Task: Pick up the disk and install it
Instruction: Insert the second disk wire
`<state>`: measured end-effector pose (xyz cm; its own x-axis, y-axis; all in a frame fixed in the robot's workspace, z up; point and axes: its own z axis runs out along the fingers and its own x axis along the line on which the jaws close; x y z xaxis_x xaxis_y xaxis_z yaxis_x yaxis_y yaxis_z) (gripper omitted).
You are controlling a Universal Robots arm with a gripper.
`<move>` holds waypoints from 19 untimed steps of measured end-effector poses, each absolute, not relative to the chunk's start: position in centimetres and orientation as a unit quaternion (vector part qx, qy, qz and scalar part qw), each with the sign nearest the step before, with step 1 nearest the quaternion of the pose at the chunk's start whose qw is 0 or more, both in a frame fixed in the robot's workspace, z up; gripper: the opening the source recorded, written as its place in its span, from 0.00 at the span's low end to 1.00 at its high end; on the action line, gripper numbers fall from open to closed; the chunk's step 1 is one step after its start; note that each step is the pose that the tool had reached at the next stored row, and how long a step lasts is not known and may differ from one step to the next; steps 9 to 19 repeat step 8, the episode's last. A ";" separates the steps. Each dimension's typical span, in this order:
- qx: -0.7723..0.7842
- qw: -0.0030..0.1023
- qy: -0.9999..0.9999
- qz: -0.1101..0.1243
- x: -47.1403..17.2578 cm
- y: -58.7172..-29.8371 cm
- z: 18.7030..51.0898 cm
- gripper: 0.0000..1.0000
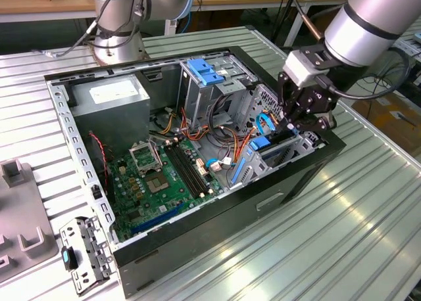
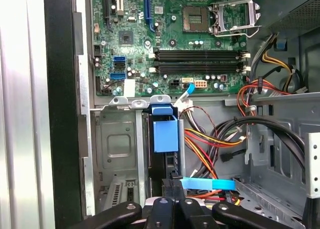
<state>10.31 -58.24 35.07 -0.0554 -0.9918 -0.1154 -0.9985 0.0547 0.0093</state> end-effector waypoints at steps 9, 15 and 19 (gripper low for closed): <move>-0.686 0.039 0.725 0.043 10.3 -58.2 35.5 0.11; -0.686 0.039 0.725 0.043 10.3 -58.2 35.5 0.11; -0.686 0.039 0.725 0.043 10.3 -58.2 35.5 0.11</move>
